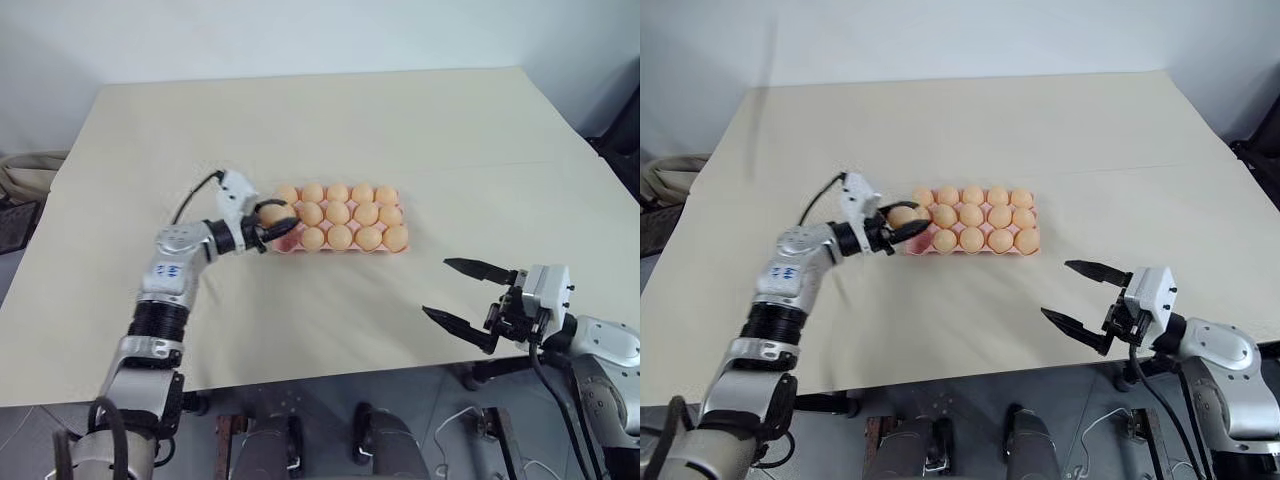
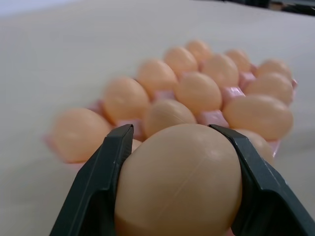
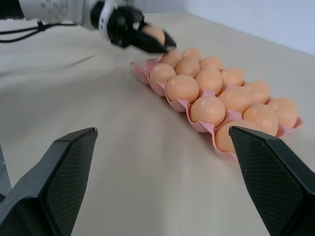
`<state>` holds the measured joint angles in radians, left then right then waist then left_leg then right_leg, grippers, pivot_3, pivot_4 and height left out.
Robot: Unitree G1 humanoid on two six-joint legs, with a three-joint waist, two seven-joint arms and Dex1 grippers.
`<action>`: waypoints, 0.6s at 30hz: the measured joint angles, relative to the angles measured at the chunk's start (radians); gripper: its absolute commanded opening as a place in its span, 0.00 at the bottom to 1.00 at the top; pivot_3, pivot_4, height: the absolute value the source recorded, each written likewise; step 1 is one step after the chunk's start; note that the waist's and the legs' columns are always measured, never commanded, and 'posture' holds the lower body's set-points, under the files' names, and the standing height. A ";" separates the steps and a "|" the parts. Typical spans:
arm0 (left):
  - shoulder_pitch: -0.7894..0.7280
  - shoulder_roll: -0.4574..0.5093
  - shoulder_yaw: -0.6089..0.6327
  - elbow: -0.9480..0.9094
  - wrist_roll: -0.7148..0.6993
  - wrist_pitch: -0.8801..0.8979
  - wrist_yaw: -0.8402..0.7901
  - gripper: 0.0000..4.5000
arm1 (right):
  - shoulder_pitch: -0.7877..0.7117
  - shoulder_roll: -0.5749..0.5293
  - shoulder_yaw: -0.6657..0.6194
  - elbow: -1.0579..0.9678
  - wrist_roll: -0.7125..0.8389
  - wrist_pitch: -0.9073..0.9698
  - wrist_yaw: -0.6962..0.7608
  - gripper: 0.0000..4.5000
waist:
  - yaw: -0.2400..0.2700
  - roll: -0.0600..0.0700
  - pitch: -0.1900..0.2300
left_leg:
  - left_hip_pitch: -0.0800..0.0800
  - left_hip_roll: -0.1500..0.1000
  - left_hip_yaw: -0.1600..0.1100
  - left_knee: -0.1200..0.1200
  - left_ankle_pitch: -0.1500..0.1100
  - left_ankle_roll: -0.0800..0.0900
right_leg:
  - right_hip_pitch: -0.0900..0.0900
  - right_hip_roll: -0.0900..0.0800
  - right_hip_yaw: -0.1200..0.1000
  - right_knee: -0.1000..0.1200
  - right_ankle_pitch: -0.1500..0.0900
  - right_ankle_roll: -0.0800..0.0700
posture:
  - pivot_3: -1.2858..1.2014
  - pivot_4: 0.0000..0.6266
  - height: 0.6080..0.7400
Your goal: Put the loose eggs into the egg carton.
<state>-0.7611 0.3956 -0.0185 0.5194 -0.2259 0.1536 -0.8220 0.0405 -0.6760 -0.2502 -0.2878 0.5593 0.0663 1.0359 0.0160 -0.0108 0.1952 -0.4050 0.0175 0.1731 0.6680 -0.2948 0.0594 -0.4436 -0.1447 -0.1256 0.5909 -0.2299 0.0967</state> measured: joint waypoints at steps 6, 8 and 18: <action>-0.010 0.006 -0.001 0.034 0.012 -0.025 -0.027 0.47 | 0.054 0.001 -0.014 -0.046 0.000 0.000 -0.034 1.00 | -0.001 0.000 0.000 | 0.000 0.000 0.000 0.002 0.000 0.000 | 0.000 -0.003 0.000 0.001 0.000 0.000 | 0.52 0.24 1.00; -0.001 0.008 -0.001 0.033 0.012 -0.024 -0.041 0.54 | 0.061 0.002 -0.015 -0.056 0.000 0.000 -0.042 1.00 | -0.001 0.000 0.000 | 0.000 0.000 0.000 0.002 0.000 0.000 | 0.000 -0.003 0.000 0.001 0.000 0.000 | 0.52 0.24 1.00; 0.079 0.118 0.059 -0.049 -0.023 -0.059 -0.119 0.95 | 0.005 0.003 -0.015 -0.026 0.000 -0.002 -0.038 1.00 | -0.017 0.000 0.000 | 0.000 0.001 -0.001 0.001 0.000 0.000 | 0.000 -0.004 0.001 0.001 0.001 0.000 | 0.52 0.24 1.00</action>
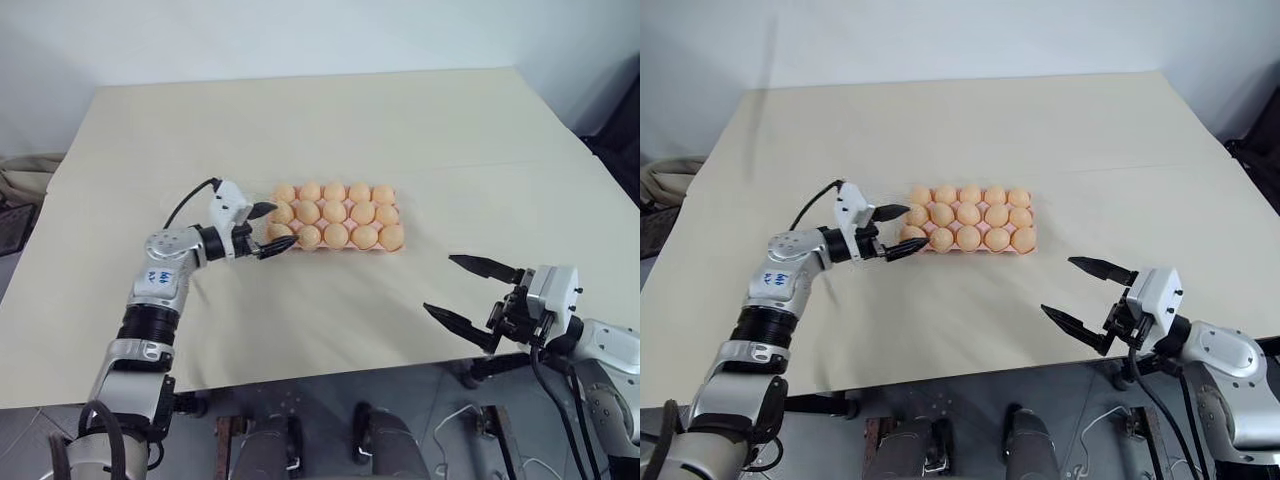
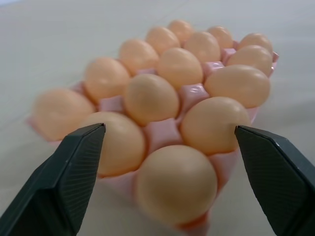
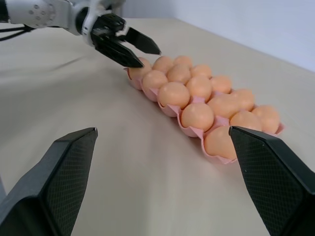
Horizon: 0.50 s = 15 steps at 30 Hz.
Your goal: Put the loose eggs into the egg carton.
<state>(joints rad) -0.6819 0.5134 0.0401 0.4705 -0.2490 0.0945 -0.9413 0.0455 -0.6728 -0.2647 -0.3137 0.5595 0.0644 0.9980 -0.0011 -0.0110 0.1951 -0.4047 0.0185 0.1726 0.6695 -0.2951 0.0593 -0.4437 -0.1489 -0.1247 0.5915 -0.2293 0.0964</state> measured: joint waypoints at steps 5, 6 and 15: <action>0.185 0.151 0.114 -0.133 -0.071 -0.005 -0.092 0.95 | -0.029 -0.034 -0.019 0.076 0.001 0.001 0.050 1.00 | -0.012 0.000 0.000 | 0.000 0.001 0.000 -0.001 0.000 0.000 | 0.000 0.000 0.000 0.001 0.000 0.000 | 0.52 0.24 1.00; 0.215 0.174 0.137 -0.144 -0.083 0.000 -0.106 0.95 | -0.033 -0.044 -0.028 0.086 0.002 0.001 0.059 1.00 | -0.012 0.000 0.000 | 0.000 0.001 0.000 -0.001 0.000 0.000 | 0.000 0.000 0.000 0.000 0.000 0.000 | 0.52 0.24 1.00; 0.655 0.292 0.362 -0.392 -0.199 0.056 -0.175 0.98 | -0.121 -0.110 -0.057 0.210 0.055 0.085 0.147 1.00 | -0.003 0.000 0.000 | 0.001 0.001 -0.001 -0.003 -0.001 -0.001 | -0.001 -0.002 0.010 -0.003 0.000 -0.002 | 0.52 0.24 1.00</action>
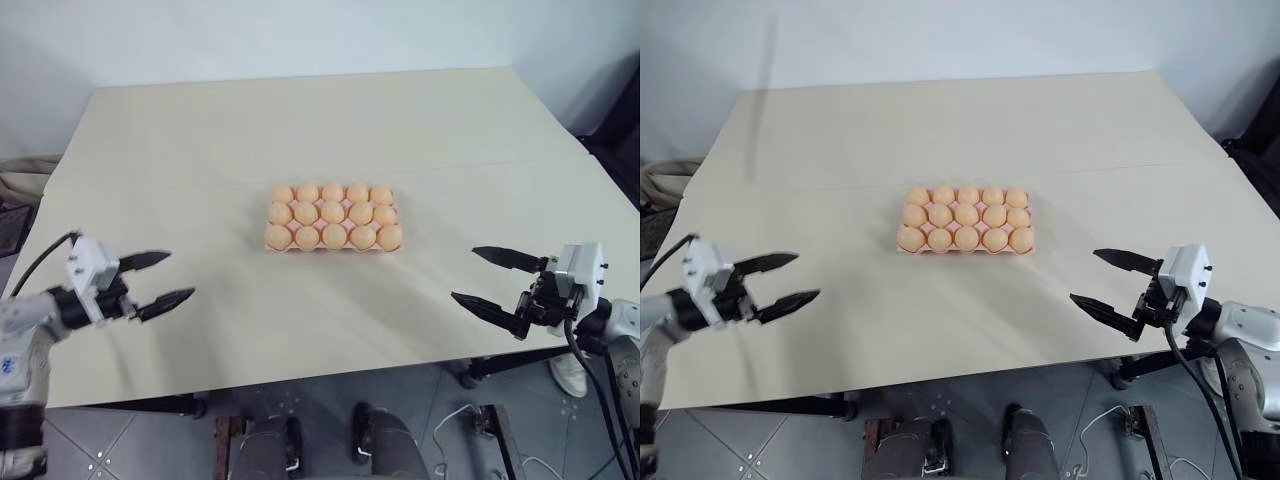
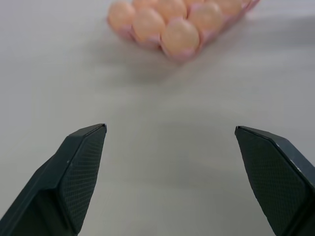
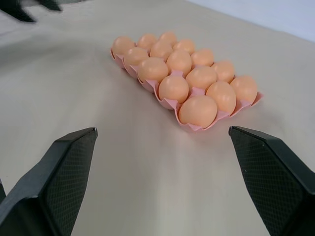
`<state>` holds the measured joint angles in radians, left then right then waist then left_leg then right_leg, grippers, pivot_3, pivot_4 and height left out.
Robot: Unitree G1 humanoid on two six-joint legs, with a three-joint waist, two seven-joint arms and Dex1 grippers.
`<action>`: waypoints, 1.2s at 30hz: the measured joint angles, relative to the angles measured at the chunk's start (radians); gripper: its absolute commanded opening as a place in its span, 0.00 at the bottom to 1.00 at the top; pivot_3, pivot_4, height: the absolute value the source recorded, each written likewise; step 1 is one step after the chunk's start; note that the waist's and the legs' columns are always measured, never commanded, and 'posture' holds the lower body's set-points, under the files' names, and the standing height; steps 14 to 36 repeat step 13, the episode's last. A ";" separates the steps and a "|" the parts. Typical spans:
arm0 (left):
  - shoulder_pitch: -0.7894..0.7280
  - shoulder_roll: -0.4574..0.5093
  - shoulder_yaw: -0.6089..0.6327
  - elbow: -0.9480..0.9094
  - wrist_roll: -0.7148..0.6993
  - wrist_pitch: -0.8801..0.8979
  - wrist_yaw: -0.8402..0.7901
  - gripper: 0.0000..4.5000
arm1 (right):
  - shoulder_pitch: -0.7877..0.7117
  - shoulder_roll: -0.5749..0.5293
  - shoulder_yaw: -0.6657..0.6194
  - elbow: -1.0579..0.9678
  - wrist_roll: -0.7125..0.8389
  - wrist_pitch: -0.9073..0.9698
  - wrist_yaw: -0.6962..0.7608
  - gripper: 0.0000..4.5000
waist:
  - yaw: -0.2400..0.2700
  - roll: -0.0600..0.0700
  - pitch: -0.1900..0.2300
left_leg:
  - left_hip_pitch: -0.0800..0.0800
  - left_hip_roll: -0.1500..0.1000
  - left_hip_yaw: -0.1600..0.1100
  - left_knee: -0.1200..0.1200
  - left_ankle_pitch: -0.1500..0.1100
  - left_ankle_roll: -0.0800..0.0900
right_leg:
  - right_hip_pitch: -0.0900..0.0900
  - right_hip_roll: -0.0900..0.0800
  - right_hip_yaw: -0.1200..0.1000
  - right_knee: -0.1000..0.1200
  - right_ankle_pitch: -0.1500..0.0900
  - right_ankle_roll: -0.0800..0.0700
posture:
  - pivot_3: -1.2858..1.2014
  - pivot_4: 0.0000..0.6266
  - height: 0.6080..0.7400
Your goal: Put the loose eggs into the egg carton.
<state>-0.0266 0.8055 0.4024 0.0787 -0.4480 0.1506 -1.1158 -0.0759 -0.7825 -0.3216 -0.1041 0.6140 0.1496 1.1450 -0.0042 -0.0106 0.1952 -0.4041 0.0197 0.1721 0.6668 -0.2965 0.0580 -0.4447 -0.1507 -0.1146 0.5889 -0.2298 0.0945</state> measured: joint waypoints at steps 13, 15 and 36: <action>0.184 -0.064 0.030 -0.279 -0.019 0.017 0.143 0.98 | -0.168 -0.001 0.041 0.199 -0.058 -0.023 0.075 1.00 | 0.000 0.000 0.000 | 0.000 0.001 0.001 -0.003 0.000 -0.002 | -0.001 0.002 0.000 -0.002 0.000 -0.001 | 0.52 0.24 1.00; 0.184 -0.064 0.030 -0.279 -0.019 0.017 0.143 0.98 | -0.168 -0.001 0.041 0.199 -0.058 -0.023 0.075 1.00 | 0.000 0.000 0.000 | 0.000 0.001 0.001 -0.003 0.000 -0.002 | -0.001 0.002 0.000 -0.002 0.000 -0.001 | 0.52 0.24 1.00; 0.184 -0.064 0.030 -0.279 -0.019 0.017 0.143 0.98 | -0.168 -0.001 0.041 0.199 -0.058 -0.023 0.075 1.00 | 0.000 0.000 0.000 | 0.000 0.001 0.001 -0.003 0.000 -0.002 | -0.001 0.002 0.000 -0.002 0.000 -0.001 | 0.52 0.24 1.00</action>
